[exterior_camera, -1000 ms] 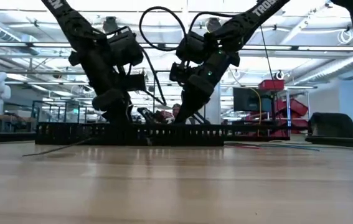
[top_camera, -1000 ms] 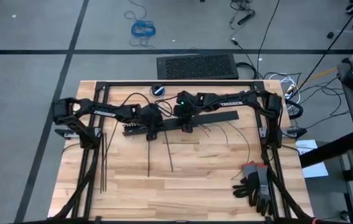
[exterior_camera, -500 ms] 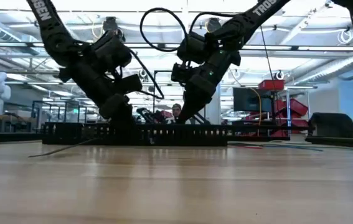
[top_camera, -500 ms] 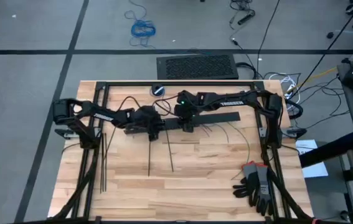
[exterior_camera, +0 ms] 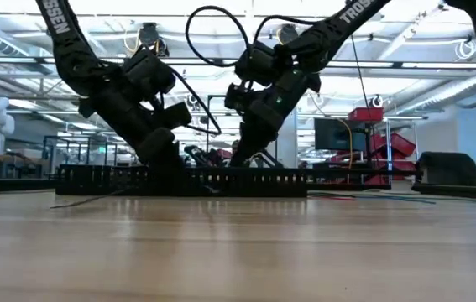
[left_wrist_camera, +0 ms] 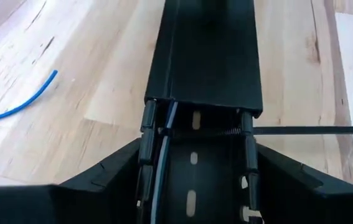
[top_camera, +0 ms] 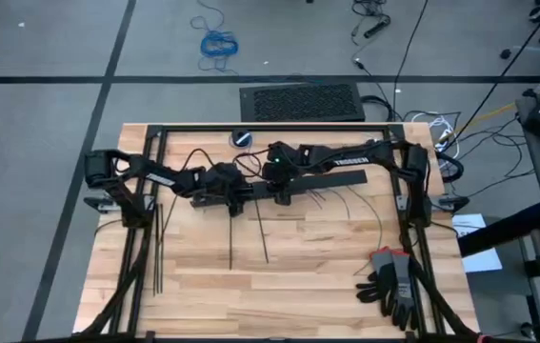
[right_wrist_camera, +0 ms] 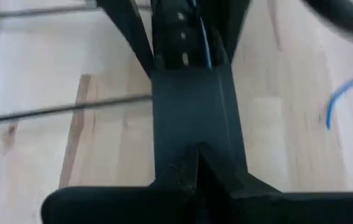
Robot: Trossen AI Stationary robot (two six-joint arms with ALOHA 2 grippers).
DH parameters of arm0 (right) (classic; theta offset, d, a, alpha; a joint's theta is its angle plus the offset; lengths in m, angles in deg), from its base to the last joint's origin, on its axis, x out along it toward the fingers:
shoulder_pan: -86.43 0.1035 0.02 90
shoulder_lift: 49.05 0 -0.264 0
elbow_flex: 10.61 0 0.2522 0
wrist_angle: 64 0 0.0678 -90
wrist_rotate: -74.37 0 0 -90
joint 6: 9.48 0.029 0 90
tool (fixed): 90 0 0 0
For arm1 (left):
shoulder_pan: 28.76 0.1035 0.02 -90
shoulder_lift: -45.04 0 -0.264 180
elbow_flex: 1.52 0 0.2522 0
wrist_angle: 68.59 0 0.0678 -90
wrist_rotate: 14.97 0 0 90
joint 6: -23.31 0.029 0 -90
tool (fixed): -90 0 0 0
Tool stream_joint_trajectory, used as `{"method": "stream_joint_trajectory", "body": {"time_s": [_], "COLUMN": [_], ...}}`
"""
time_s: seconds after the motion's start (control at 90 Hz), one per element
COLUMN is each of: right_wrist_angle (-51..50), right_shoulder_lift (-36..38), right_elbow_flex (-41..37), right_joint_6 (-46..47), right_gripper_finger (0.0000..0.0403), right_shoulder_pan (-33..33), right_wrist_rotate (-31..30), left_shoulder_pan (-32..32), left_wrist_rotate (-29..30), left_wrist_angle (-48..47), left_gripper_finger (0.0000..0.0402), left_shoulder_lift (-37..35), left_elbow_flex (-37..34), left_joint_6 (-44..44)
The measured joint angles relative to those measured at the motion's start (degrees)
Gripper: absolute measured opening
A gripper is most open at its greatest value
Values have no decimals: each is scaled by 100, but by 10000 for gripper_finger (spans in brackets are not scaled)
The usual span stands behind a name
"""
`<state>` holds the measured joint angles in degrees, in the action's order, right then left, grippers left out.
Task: Ziptie cables
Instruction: Close the black cable duct
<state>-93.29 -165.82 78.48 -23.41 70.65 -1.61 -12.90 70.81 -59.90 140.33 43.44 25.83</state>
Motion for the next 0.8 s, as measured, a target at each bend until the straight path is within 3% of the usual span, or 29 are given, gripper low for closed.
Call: {"method": "stream_joint_trajectory", "body": {"time_s": [0.211, 0.544, 0.8], "right_wrist_angle": [163, -189, -245], "right_shoulder_lift": [9, 867, 867], "right_elbow_flex": [-3, -36, -28], "right_joint_6": [127, -61, -30], "right_gripper_finger": [0, 0, 0], "right_shoulder_pan": [3, 34, -62], "right_wrist_rotate": [2, 142, 112], "left_shoulder_pan": [-10, -18, -18], "left_wrist_rotate": [-3, -12, -10], "left_wrist_angle": [21, 71, 68], "left_gripper_finger": [256, 256, 251], "left_shoulder_lift": [11, 15, 15], "left_elbow_flex": [0, 26, 17], "left_joint_6": [-53, -53, 3]}}
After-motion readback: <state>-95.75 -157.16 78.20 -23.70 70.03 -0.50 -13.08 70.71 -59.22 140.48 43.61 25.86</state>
